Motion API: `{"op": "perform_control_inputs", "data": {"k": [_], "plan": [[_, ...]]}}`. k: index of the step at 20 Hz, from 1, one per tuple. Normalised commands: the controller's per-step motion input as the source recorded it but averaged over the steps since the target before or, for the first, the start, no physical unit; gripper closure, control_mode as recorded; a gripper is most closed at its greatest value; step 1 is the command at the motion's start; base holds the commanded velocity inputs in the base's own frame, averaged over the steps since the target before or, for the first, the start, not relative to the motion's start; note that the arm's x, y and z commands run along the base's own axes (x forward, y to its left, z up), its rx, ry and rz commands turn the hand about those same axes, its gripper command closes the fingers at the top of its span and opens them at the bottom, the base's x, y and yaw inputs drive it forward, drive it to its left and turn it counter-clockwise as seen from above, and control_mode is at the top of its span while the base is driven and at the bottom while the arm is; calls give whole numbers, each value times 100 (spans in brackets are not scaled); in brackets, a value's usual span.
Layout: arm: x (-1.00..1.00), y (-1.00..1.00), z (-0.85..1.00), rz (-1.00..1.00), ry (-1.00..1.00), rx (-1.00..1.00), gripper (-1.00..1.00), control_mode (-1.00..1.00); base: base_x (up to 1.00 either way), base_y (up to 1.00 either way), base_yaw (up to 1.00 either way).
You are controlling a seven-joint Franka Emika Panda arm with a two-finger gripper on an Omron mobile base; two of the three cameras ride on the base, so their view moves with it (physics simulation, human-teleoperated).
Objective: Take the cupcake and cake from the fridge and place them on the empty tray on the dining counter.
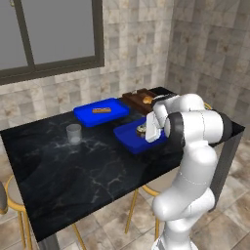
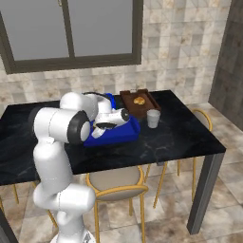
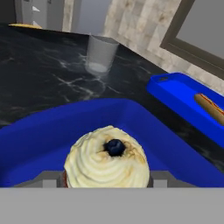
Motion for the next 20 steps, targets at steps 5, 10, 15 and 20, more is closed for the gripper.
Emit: {"op": "perform_control_inputs", "data": {"k": [5, 10, 15, 20], "plan": [[30, 0, -18, 0, 0, 0, 100, -100, 0, 0, 0], [30, 0, -21, 0, 0, 0, 100, -100, 0, 0, 0], [26, 1, -22, 0, 0, 0, 100, -100, 0, 0, 0], [24, 1, -17, 0, 0, 0, 100, -100, 0, 0, 0]]}}
